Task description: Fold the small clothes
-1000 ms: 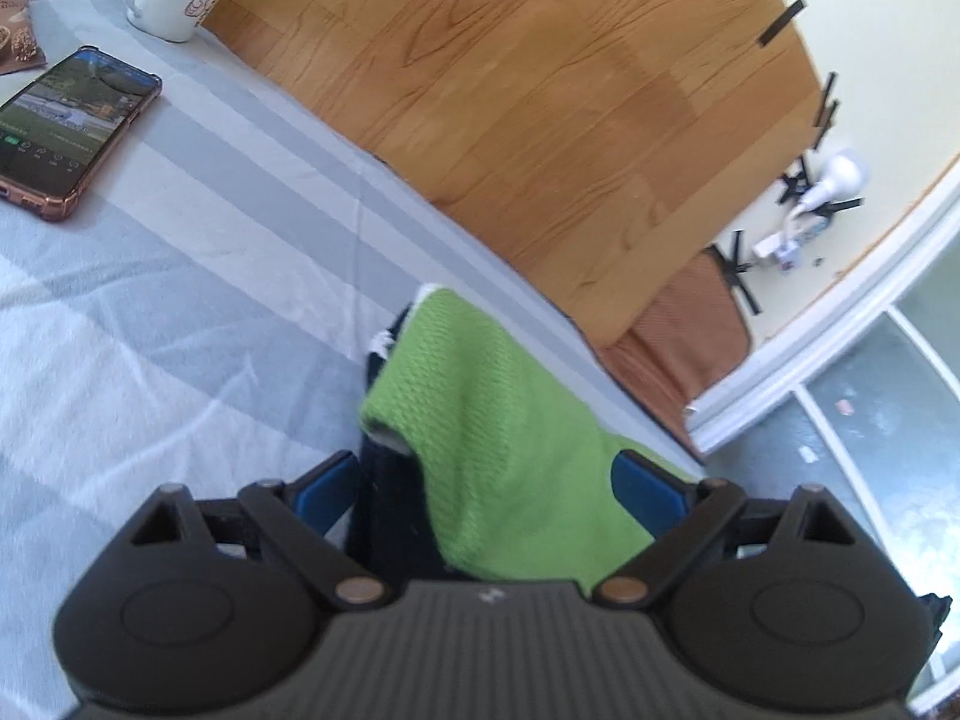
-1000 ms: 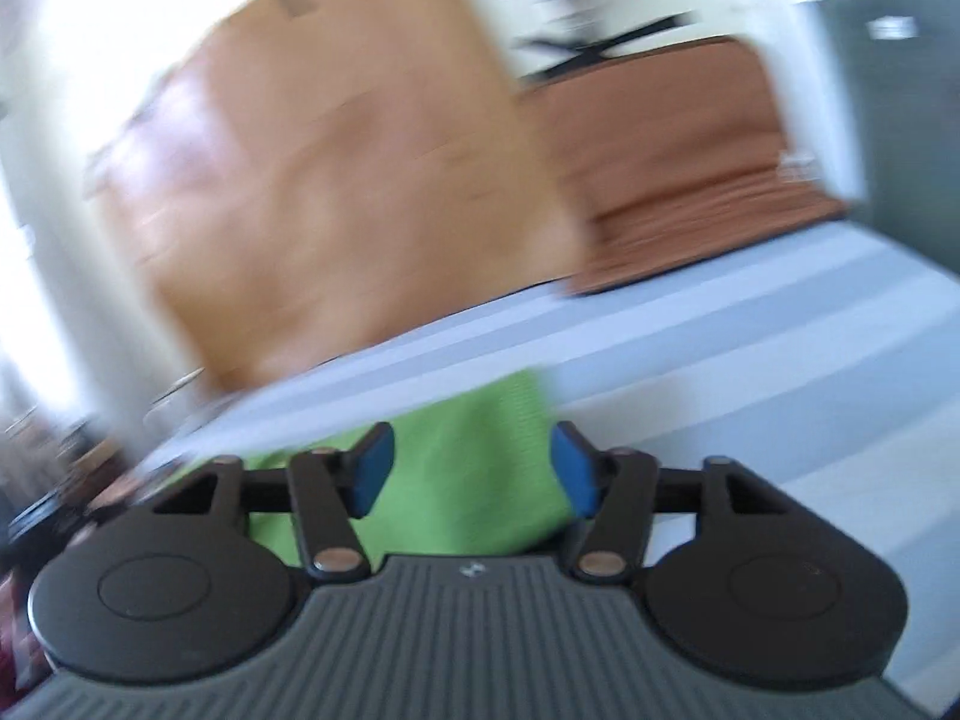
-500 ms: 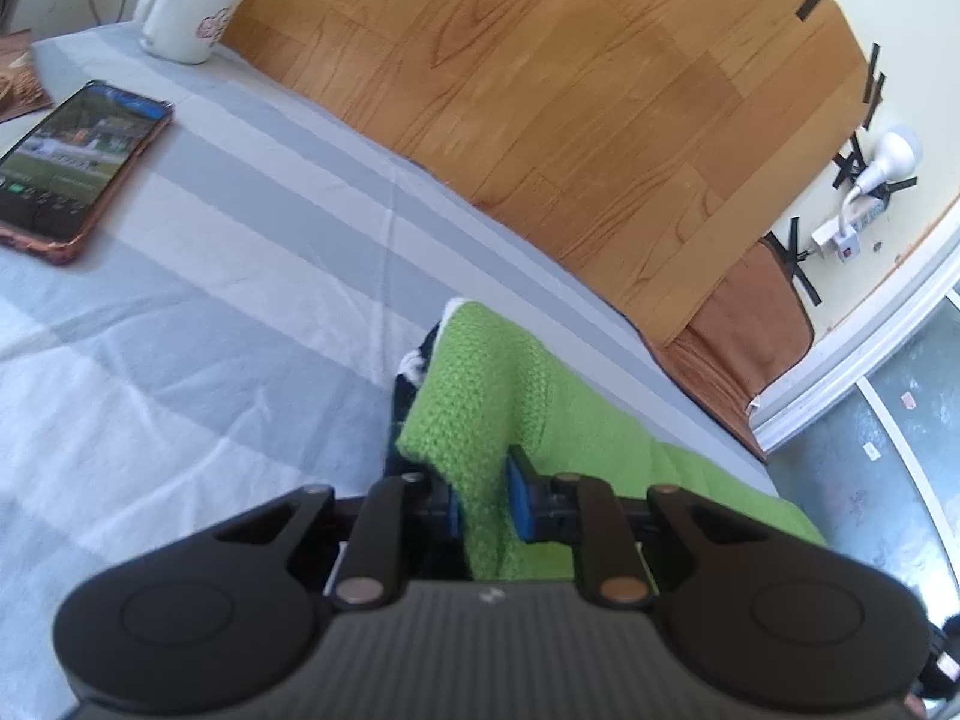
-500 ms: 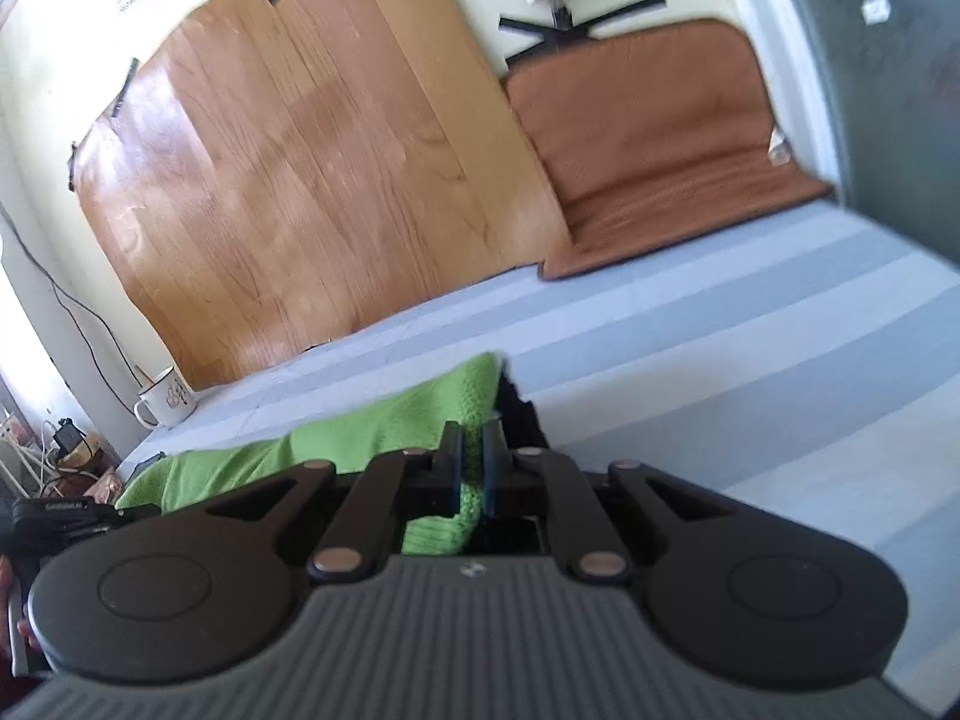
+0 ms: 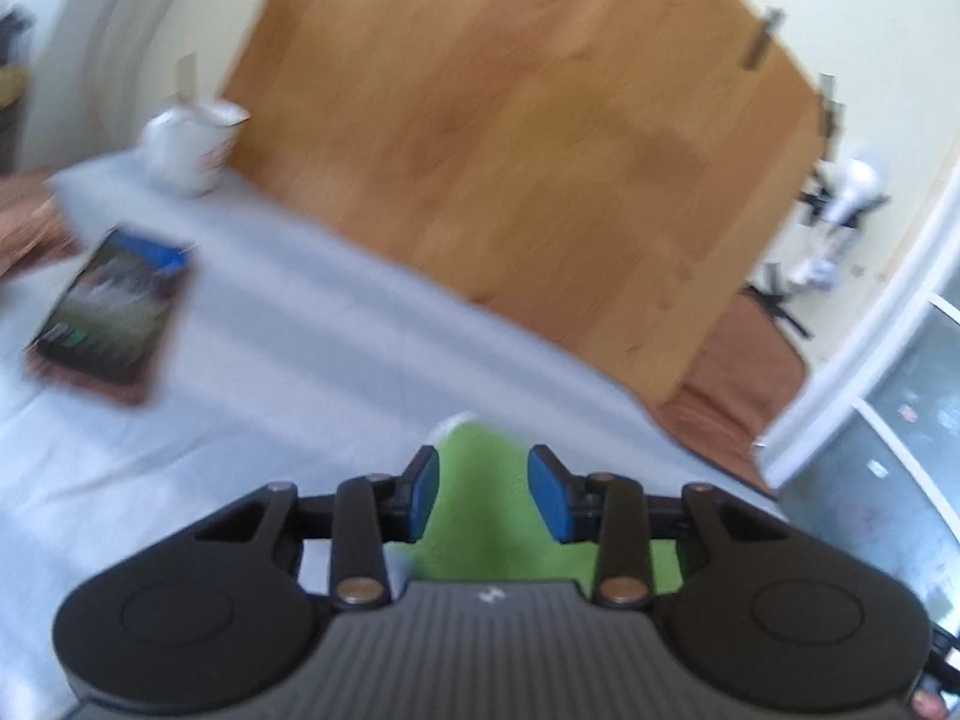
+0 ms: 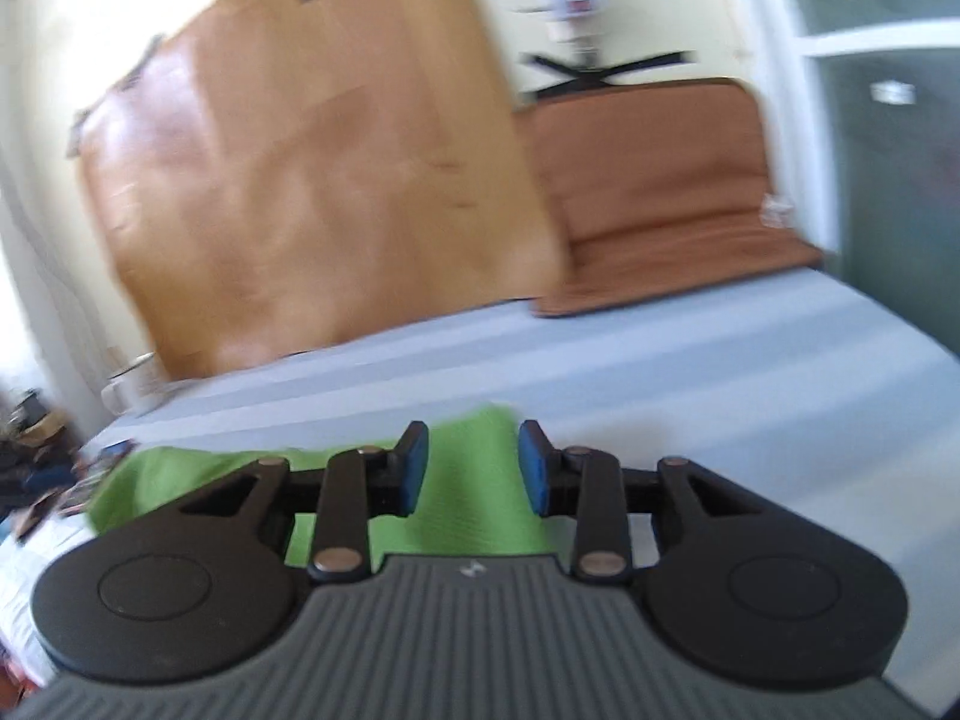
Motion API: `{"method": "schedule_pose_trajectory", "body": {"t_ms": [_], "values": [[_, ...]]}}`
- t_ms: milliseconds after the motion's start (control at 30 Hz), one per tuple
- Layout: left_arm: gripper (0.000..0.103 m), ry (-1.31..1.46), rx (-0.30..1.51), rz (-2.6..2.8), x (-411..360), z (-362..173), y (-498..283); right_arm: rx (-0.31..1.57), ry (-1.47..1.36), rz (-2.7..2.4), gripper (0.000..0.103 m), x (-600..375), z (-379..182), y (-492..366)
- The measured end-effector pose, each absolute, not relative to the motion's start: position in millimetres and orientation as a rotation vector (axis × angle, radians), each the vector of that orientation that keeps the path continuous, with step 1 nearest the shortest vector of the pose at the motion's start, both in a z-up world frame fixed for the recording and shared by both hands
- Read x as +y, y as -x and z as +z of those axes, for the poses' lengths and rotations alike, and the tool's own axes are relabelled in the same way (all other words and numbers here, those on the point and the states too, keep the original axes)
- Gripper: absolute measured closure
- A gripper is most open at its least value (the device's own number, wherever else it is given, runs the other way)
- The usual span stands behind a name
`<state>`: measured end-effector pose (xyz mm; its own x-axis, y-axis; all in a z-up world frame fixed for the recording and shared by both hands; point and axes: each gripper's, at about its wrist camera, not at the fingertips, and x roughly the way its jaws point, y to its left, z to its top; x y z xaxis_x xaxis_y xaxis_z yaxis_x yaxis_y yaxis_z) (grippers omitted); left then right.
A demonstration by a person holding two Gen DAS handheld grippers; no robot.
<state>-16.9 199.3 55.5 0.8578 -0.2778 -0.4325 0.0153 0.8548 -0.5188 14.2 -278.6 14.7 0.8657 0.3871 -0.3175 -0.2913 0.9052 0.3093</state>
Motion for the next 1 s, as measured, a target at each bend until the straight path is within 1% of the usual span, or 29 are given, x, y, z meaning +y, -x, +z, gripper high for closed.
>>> {"method": "schedule_pose_trajectory", "body": {"t_ms": [167, 233, 300, 333, 367, 400, 433, 567, 667, 767, 1000], "values": [[0.071, 0.392, 0.548, -0.320, 135, 57, -19, 0.433, -0.166, 0.549, 0.067, -197, 10, -35], [0.073, 0.361, 0.591, -0.340, 118, 46, -36, 0.450, -0.081, 0.589, 0.067, -167, 6, -40], [0.074, 0.344, 0.636, -0.344, 109, 30, -50, 0.499, -0.059, 0.606, 0.070, -156, -1, -51], [0.078, 0.328, 0.659, -0.323, 107, 22, -55, 0.540, -0.061, 0.584, 0.071, -156, -6, -61], [0.081, 0.317, 0.686, -0.298, 106, 14, -61, 0.562, -0.073, 0.549, 0.075, -164, -11, -68], [0.094, 0.314, 0.689, -0.283, 109, 8, -63, 0.564, -0.089, 0.512, 0.096, -175, -14, -73], [0.097, 0.312, 0.678, -0.273, 114, 4, -61, 0.560, -0.105, 0.457, 0.102, -191, -15, -77], [0.097, 0.412, 0.665, -0.317, 136, -3, -61, 0.558, -0.325, 0.410, 0.103, -255, -25, -77], [0.097, 0.342, 0.592, -0.314, 130, -9, -55, 0.539, -0.335, 0.396, 0.103, -260, -25, -70], [0.097, 0.278, 0.577, -0.291, 121, -5, -51, 0.514, -0.319, 0.392, 0.103, -252, -29, -68], [0.097, 0.290, 0.575, -0.299, 123, -5, -52, 0.501, -0.439, 0.435, 0.103, -263, -40, -72]]}}
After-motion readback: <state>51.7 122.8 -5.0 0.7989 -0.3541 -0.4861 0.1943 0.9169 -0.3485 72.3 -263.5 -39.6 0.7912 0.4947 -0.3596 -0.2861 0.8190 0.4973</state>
